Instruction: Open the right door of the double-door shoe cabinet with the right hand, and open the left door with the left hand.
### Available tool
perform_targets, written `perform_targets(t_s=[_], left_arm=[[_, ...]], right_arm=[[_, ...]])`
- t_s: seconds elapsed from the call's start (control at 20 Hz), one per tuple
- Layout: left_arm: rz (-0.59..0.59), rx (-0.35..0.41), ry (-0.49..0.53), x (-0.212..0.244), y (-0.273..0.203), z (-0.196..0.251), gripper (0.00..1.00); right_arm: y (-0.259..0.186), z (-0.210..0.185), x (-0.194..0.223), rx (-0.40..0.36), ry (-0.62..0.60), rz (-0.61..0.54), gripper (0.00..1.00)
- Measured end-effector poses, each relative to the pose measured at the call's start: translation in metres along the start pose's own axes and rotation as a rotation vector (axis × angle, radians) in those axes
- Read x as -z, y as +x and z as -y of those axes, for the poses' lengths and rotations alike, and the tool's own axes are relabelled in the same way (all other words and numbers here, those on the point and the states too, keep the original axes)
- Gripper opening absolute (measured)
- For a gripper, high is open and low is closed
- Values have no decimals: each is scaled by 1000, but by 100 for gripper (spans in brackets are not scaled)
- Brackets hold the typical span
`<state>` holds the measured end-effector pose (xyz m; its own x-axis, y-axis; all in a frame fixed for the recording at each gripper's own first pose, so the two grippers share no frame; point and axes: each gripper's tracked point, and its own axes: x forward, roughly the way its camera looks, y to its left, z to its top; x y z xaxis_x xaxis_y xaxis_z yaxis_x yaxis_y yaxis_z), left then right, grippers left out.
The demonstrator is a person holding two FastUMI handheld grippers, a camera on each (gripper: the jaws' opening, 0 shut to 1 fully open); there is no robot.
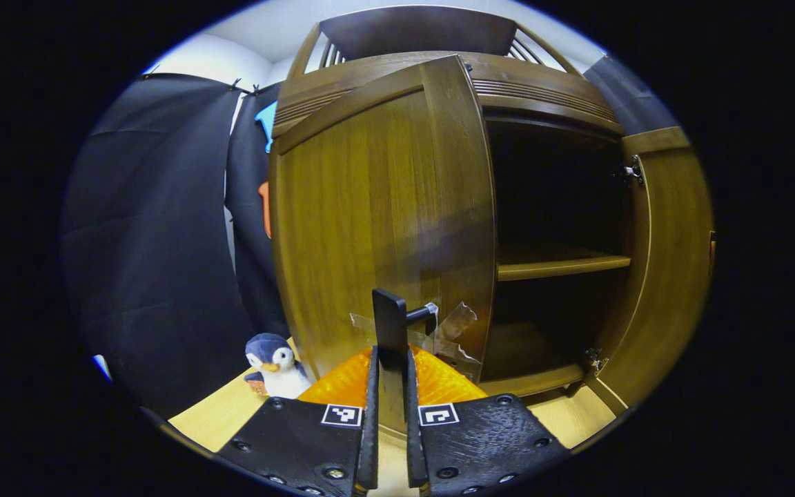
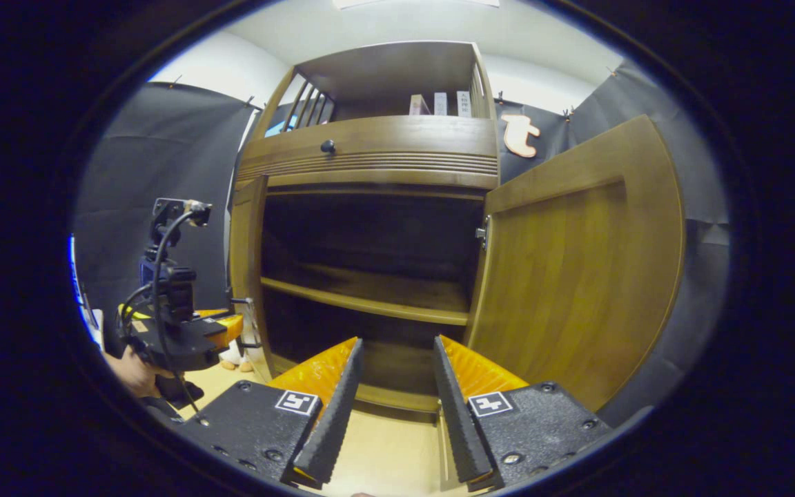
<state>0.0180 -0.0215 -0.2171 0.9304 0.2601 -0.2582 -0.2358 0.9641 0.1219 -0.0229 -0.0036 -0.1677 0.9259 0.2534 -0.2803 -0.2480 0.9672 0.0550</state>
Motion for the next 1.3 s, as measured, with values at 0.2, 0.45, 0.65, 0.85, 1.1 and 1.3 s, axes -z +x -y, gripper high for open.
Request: perform_targets(t_s=[0.2, 0.45, 0.65, 0.85, 1.1, 1.3], left_arm=[[2, -43, 7, 4, -23, -26, 15], [-4, -110, 29, 10, -45, -65, 15], [-17, -114, 32, 21, -63, -84, 15], [-19, -166, 49, 23, -69, -119, 15], [-18, -129, 16, 24, -68, -133, 12], [-25, -80, 9, 26, -70, -141, 14]], right_arm=[[6, -10, 0, -30, -5, 1, 71], [10, -33, 2, -65, -20, -2, 71], [11, -52, 4, -94, -27, -14, 67], [14, -68, -1, -106, -36, -8, 75], [13, -89, -4, -119, -50, -5, 75], [12, -103, -3, -125, -56, -9, 70]])
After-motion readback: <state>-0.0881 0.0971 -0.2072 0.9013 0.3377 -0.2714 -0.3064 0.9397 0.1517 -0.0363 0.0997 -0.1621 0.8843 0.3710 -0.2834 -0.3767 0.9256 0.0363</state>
